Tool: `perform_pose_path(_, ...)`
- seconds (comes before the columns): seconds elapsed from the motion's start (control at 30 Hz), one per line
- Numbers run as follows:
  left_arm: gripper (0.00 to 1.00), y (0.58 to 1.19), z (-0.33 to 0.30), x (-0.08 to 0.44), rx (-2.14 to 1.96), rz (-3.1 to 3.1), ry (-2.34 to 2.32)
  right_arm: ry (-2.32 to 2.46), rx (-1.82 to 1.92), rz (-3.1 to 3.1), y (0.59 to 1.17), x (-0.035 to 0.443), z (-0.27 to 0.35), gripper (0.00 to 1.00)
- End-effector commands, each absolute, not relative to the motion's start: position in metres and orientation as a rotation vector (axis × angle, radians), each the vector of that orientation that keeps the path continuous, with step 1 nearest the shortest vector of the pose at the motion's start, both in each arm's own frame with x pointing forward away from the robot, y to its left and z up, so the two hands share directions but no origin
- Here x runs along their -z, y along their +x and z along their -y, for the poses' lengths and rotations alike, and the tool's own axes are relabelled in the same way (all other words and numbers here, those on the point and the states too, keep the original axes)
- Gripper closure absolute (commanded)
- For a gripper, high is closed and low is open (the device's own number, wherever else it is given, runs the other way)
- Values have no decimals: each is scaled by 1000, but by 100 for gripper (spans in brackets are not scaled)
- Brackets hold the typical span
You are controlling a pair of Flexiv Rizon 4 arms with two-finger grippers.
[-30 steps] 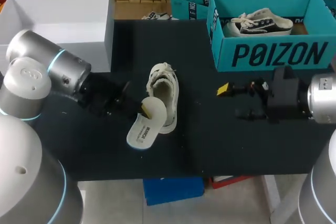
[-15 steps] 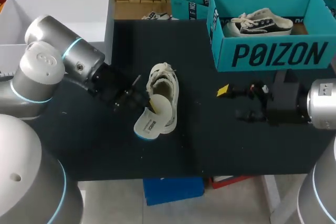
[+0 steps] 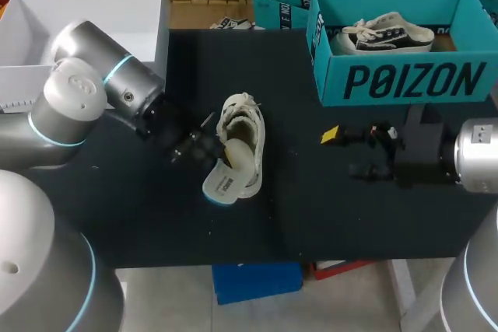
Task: Take the shoe out of the shoebox, open the shoe tongue, remove and reinsert the insole, then place the shoe into the shoebox
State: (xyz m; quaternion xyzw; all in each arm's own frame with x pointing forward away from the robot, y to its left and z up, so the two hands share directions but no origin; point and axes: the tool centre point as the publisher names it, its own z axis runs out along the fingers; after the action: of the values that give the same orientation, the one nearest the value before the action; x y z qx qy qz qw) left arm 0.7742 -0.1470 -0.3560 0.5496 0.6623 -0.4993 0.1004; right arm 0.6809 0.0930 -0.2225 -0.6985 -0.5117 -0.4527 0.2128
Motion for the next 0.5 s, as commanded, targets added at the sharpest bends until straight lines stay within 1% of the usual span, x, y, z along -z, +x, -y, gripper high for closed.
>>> perform_pose_path(0.03,100,785,155,361,1475,-1957,1646,-1940,1257,1420,681,223,-94,0)
perform_pose_path(0.5,100,810,156,374,1359,-1994,1670,-1940,1257,1420,681,223,-94,0)
